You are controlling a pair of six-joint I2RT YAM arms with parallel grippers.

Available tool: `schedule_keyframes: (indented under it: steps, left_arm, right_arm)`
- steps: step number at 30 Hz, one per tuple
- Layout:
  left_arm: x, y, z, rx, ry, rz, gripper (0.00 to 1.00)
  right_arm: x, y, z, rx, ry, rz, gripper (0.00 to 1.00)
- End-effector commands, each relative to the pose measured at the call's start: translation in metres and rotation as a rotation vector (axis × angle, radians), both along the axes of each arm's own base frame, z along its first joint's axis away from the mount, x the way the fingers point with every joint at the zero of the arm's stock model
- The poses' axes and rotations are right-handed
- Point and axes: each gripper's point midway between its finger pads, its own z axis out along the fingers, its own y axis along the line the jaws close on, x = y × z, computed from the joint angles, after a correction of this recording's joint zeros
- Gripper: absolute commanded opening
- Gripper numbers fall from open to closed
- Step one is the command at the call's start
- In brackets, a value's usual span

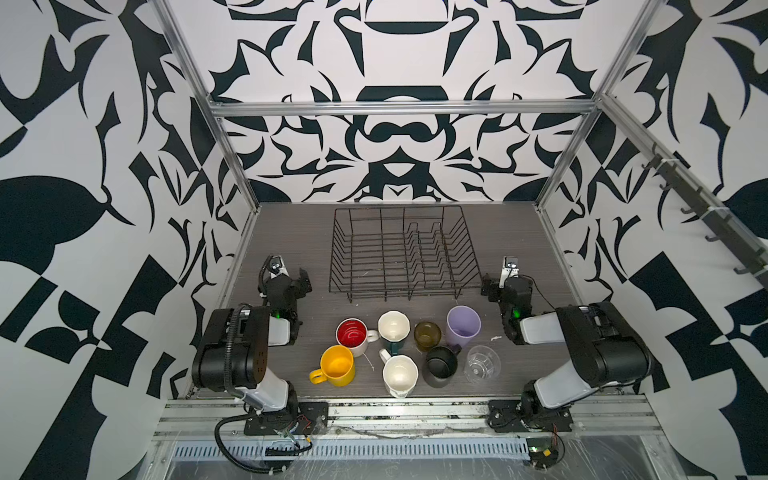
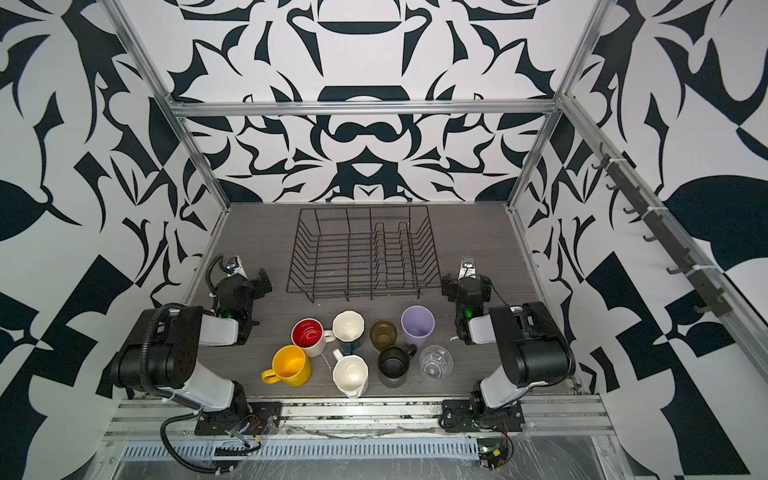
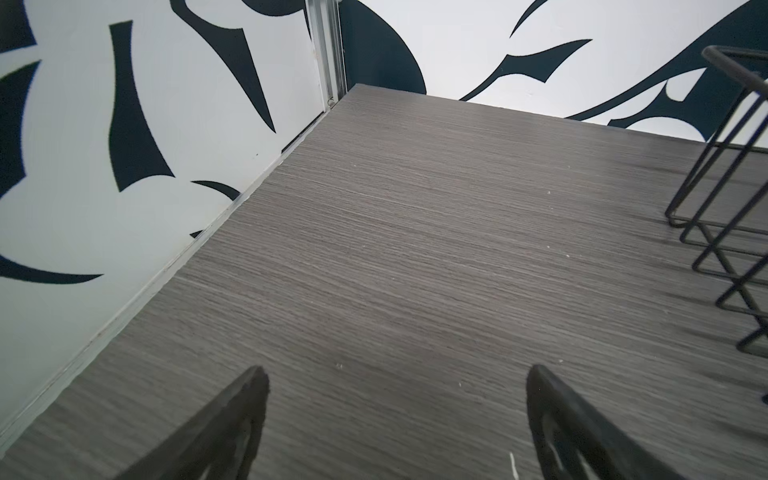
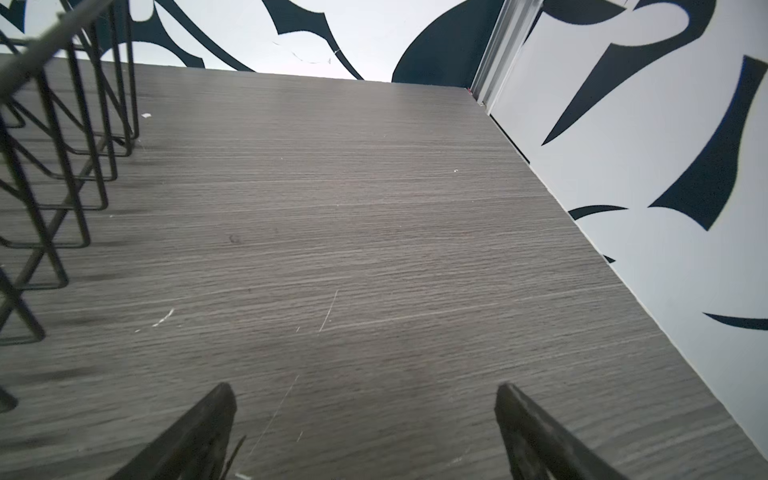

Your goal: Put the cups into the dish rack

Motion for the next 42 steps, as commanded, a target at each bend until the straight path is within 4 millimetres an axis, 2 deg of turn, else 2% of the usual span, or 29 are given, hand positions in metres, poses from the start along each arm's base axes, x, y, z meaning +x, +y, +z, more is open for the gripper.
schedule_keyframes:
  steps: [1, 29, 32, 35, 38, 39, 42]
  left_arm:
    - [0.006, 0.004, 0.009, -0.006, -0.028, 0.017, 0.99]
    - [0.006, 0.002, 0.009, -0.005, -0.027, 0.005, 0.99]
    - [0.001, 0.011, 0.016, 0.001, -0.059, 0.061, 0.99]
    - [-0.006, 0.008, 0.022, -0.006, -0.078, 0.050, 0.99]
    - [-0.014, 0.015, 0.044, -0.001, -0.114, 0.101, 0.99]
    - [-0.018, 0.020, 0.051, -0.014, -0.107, 0.137, 0.99]
    - [-0.021, 0.016, 0.083, -0.098, -0.086, 0.144, 0.99]
  right_arm:
    - [0.008, 0.002, 0.015, -0.001, -0.050, 0.008, 1.00]
    - [0.008, 0.003, 0.014, -0.005, -0.048, 0.015, 1.00]
    - [0.007, 0.000, 0.016, -0.004, -0.059, -0.004, 1.00]
    - [0.001, -0.015, 0.033, -0.004, -0.088, -0.097, 1.00]
    - [-0.002, -0.027, 0.056, 0.013, -0.002, -0.197, 1.00]
    - [-0.001, -0.028, 0.067, 0.038, 0.017, -0.221, 1.00]
    - [0.006, -0.021, 0.098, 0.165, 0.010, -0.244, 1.00]
